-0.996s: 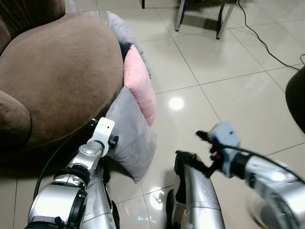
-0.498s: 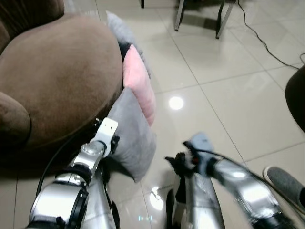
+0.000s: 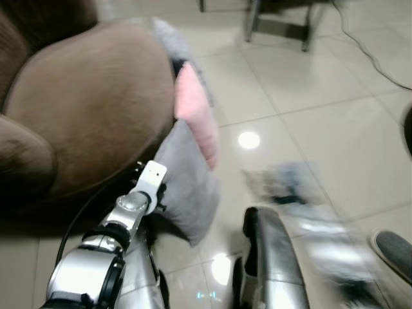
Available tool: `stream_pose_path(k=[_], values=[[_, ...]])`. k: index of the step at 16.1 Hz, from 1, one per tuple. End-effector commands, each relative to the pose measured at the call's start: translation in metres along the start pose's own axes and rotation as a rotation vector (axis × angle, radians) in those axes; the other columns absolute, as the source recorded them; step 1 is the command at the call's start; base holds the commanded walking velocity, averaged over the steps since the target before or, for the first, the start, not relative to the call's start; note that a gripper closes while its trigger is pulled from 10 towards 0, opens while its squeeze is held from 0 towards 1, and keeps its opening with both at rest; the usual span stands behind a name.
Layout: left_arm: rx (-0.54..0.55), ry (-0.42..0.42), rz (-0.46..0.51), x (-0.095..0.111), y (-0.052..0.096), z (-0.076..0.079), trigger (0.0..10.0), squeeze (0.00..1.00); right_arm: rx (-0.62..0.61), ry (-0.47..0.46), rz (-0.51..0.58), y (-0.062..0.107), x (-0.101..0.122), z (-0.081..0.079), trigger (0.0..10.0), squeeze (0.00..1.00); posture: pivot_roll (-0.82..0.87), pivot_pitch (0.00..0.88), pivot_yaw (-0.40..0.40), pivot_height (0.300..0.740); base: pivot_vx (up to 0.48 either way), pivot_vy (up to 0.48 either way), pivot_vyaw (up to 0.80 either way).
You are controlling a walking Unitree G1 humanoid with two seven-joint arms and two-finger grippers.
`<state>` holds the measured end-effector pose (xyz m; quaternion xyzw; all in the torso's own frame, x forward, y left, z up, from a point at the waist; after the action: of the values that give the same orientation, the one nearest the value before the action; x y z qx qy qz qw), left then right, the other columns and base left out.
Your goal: Move the pillow to the sofa from floor
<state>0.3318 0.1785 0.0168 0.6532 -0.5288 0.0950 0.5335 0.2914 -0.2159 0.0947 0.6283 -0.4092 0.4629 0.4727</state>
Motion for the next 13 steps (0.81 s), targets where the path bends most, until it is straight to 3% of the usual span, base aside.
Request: stream_pose_path(k=[1, 2, 4, 6, 13], values=[[-0.047, -0.020, -0.032, -0.008, 0.000, 0.011, 0.0, 0.00, 0.225, -0.003, -0.018, 0.007, 0.014, -0.013, 10.0, 0.00, -0.12, 0.097, 0.015, 0.491, 0.000, 0.000, 0.00], [-0.048, -0.024, -0.034, -0.008, 0.000, 0.011, 0.0, 0.00, 0.319, 0.020, -0.057, 0.009, 0.009, -0.024, 10.0, 0.00, -0.12, 0.095, 0.016, 0.491, 0.000, 0.000, 0.00], [-0.054, -0.033, -0.036, -0.007, 0.000, 0.011, 0.0, 0.00, 0.594, 0.056, -0.194, 0.013, -0.010, -0.068, 10.0, 0.00, -0.12, 0.087, 0.024, 0.491, 0.000, 0.000, 0.00], [-0.056, -0.042, -0.034, -0.005, 0.000, 0.009, 0.0, 0.00, 0.694, 0.067, -0.253, 0.018, -0.004, -0.089, 10.0, 0.00, -0.10, 0.079, 0.037, 0.491, 0.000, 0.000, 0.00], [-0.079, -0.057, -0.019, 0.000, -0.001, 0.006, 0.0, 0.00, 0.798, 0.081, -0.272, 0.008, 0.004, -0.101, 10.0, 0.00, -0.07, 0.039, 0.055, 0.491, 0.000, 0.000, 0.00]])
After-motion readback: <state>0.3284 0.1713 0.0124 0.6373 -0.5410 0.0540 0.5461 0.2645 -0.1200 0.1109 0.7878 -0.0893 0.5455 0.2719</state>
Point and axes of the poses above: a point about 5 cm out from each wrist's last joint towards the gripper, its own y axis pointing back from the gripper into the wrist, its own x axis along the axis of the wrist's last joint, z = x × y, the point moved 1 cm from there along -y, pointing out of the wrist towards the gripper, and after that the axes turned 14 degrees about -y, right-handed, at the moved point
